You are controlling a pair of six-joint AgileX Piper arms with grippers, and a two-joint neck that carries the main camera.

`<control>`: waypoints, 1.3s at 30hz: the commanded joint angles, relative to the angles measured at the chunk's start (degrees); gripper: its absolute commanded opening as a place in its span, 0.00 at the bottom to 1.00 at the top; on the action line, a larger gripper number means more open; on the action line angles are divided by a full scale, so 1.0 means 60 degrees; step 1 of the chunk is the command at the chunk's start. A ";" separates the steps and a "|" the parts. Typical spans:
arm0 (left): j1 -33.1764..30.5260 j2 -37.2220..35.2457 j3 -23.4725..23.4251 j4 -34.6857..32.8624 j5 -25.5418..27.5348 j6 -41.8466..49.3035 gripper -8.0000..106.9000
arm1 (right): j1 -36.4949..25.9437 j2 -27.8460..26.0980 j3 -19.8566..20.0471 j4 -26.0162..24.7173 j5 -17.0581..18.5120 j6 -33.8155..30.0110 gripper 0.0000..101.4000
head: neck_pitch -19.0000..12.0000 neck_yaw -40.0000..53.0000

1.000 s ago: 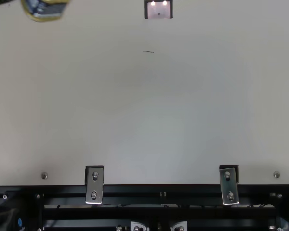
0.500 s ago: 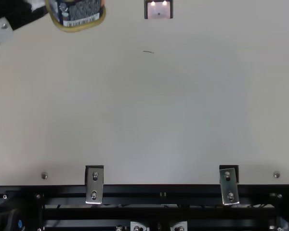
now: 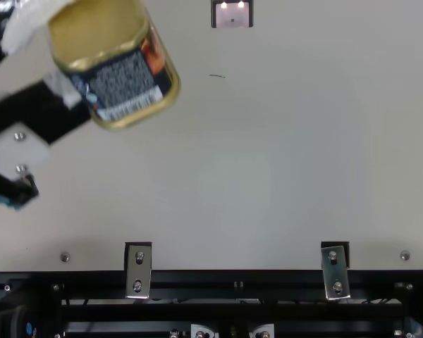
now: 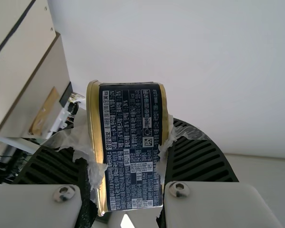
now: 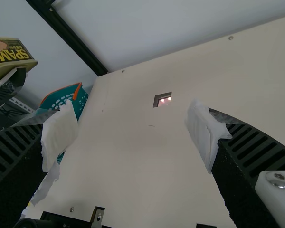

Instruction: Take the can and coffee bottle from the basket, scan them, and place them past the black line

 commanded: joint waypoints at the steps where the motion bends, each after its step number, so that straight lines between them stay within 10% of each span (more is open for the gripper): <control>1: 0.0008 -0.0308 0.0353 -0.0092 0.0008 -0.0642 0.16 | 0.0000 0.0000 0.0000 0.0000 0.0000 0.0000 1.00 | -0.0301 0.0128; 31: -0.0014 -0.0252 0.0371 -0.0155 -0.0059 -0.0556 0.16 | 0.0000 0.0000 0.0000 0.0000 0.0000 0.0000 1.00 | -0.0301 0.0128; 39: -0.0515 0.0645 -0.0214 0.0328 -0.2029 0.0647 0.16 | 0.0000 0.0000 0.0000 0.0000 0.0000 0.0000 1.00 | -0.0301 0.0128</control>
